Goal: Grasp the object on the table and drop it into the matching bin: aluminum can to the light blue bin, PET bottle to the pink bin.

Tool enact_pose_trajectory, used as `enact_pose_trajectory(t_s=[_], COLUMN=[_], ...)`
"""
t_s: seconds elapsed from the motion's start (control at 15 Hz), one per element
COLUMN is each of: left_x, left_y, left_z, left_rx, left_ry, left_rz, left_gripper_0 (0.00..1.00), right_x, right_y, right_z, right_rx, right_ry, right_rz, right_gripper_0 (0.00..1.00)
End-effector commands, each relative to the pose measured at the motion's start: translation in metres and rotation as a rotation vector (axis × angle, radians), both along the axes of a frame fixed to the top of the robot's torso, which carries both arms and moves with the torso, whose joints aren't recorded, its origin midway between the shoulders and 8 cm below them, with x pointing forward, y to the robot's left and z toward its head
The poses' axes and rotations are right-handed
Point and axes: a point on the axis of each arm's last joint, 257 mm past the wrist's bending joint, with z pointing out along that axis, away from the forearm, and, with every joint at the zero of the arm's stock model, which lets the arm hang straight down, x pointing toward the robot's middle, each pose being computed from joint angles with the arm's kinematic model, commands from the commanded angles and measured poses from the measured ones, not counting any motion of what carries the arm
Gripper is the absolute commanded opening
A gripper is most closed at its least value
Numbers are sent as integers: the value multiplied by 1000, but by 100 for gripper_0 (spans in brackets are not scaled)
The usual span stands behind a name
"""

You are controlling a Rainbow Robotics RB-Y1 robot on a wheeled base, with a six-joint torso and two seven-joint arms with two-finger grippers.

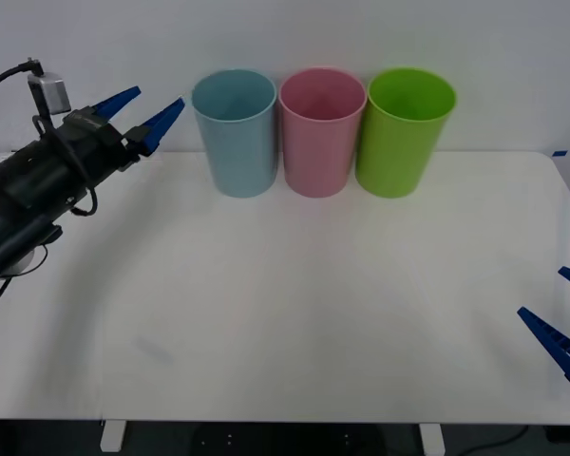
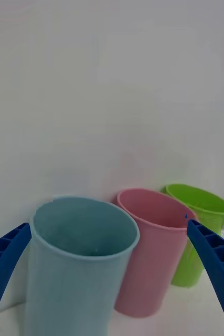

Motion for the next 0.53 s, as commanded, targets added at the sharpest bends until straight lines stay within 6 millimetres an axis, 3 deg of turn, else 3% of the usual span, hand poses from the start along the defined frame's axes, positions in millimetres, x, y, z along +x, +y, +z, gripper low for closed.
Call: enact_pose_trajectory(t_s=[0.07,0.53], left_x=[-28,-104], left_y=[15,63], left_z=[-10,-34], left_rx=[42,128], left_ry=[-8,-25], left_rz=[-13,-32], left_gripper_0=[100,100], right_x=[0,0], right_y=[0,0], right_z=[0,0], right_rx=[0,0], right_ry=[0,0], right_rz=[0,0], right_gripper_0=[100,100])
